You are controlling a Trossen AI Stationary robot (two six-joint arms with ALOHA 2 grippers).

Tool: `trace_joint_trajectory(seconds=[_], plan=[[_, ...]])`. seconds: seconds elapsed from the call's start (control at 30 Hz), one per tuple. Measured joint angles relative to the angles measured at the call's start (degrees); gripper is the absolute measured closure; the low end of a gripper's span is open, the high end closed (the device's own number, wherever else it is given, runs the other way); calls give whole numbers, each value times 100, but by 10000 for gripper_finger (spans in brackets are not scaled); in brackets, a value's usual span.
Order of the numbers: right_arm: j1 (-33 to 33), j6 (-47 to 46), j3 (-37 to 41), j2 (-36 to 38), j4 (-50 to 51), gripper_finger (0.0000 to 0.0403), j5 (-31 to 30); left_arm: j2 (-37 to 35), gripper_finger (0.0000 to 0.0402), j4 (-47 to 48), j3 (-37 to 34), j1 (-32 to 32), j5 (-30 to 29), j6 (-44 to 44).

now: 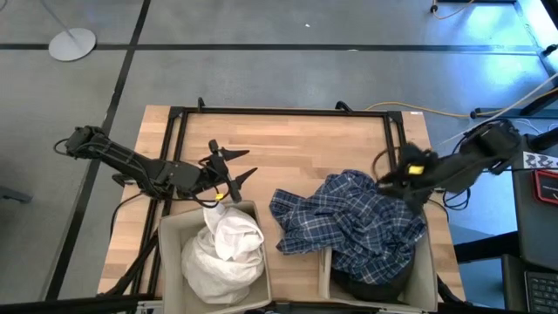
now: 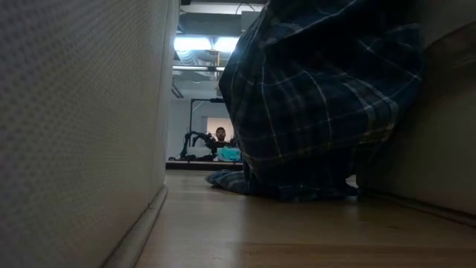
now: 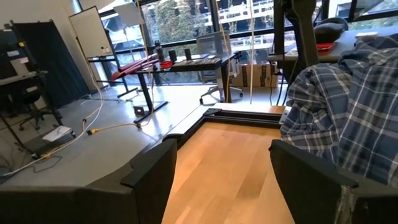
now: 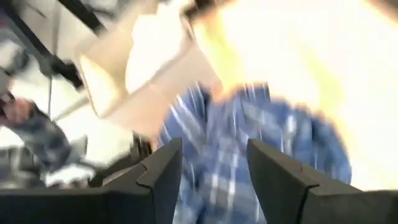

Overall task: Sort clothes
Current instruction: Put the blue checkered shirt into the right laundry organizer

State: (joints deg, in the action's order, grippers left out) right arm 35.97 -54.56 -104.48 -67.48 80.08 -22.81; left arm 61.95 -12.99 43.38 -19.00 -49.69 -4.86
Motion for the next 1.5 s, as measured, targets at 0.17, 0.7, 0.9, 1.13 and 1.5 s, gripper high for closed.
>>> trace_joint_trajectory(seconds=[0.17,0.7,0.9,1.13,1.5], plan=[[0,1688,-4,-52,-1104,219,-1023,2,150,4,0,-2,2,-11],[-889,4007,576,-1310,-3168,202,-582,4,150,66,0,-2,103,68],[-1136,3985,576,-1682,-3188,117,186,4,150,63,0,-4,286,73],[-1119,3737,576,-2182,-2407,46,664,4,150,61,0,-4,286,37],[-1119,3641,576,-3175,-1851,51,1782,4,150,94,0,-4,286,39]])
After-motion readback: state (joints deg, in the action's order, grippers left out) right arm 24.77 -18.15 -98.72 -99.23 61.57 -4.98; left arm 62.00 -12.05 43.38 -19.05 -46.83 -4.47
